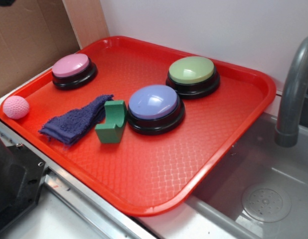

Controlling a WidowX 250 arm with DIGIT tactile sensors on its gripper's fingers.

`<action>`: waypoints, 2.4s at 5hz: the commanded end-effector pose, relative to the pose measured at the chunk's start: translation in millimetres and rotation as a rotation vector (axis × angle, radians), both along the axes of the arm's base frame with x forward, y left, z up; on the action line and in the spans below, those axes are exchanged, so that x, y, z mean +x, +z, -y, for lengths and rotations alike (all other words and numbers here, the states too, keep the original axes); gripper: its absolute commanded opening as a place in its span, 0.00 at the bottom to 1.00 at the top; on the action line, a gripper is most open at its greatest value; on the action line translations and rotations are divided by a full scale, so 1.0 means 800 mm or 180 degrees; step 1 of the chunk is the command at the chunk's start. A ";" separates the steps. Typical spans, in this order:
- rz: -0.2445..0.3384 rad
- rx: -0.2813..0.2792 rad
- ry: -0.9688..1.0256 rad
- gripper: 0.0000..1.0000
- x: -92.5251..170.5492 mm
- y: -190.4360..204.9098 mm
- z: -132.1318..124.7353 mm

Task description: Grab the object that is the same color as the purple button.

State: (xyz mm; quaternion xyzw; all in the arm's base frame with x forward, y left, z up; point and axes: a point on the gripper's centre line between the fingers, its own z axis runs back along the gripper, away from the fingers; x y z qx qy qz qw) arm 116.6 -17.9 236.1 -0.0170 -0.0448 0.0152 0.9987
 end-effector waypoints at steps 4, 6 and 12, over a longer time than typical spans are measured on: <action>0.0440 0.0066 -0.1045 1.00 0.075 -0.103 -0.028; 0.0450 -0.0075 -0.1756 1.00 0.081 -0.167 -0.053; -0.0211 0.0093 -0.2149 0.00 0.091 -0.265 -0.043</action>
